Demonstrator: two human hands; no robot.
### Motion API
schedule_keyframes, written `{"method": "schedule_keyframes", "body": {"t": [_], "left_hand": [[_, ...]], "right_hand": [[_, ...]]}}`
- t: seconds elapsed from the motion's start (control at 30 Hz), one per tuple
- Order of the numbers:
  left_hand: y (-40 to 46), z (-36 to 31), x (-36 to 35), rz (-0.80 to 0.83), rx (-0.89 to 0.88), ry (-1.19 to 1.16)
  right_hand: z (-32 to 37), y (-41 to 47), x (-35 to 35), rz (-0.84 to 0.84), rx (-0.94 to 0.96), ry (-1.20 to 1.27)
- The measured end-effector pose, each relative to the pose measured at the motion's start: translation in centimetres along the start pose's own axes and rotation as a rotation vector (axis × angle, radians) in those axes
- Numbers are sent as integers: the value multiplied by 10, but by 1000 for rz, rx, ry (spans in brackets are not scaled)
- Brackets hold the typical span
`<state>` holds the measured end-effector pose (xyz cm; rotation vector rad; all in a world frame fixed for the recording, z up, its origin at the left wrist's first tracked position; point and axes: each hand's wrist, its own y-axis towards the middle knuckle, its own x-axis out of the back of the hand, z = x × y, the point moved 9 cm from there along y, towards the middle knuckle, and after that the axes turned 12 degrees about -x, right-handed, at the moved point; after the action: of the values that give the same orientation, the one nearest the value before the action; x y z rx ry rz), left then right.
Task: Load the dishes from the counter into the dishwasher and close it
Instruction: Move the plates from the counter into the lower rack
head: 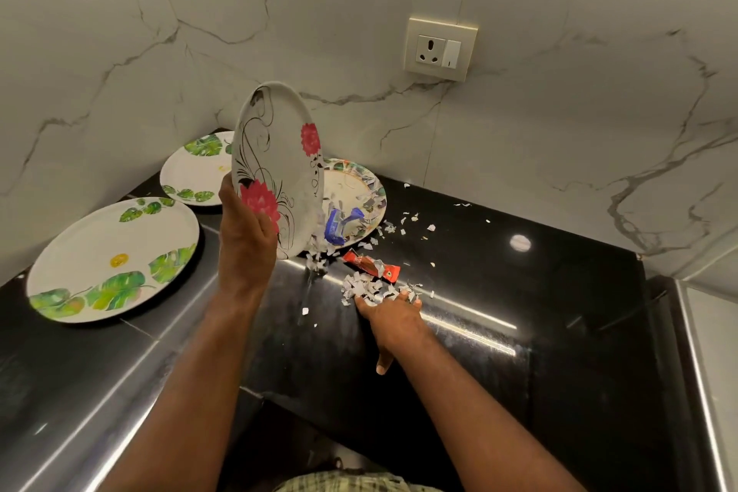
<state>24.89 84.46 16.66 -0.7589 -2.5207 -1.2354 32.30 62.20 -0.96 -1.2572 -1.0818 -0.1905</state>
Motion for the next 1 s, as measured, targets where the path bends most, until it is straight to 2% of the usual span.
{"method": "schedule_keyframes", "body": {"t": [0.13,0.23,0.33,0.5,0.7,0.77,0.87,0.93,1.0], "left_hand": [[-4,-17,5,-2,-91,-9],[-7,-18,13,-55,-97,3],[-6,-12,25,-141,-6,8],[-15,17,38,-266,305,-52],[-23,23,38,-179,310,-12],[-25,18,36,-168,308,-44],[-28,12,31,-157,302,-102],[-28,6,26,-164,262,-127],[-27,2,20,-169,223,-155]], "right_hand": [[-1,-7,3,11,1,6],[-1,-10,5,0,11,20],[-4,-10,4,-22,23,55],[-17,-12,-5,8,-42,215],[-26,-26,-6,18,-50,326],[-31,-33,9,-89,-75,442],[-45,-48,49,-492,-139,570],[-35,-54,67,-639,-3,637],[-13,-57,73,-644,166,526]]}}
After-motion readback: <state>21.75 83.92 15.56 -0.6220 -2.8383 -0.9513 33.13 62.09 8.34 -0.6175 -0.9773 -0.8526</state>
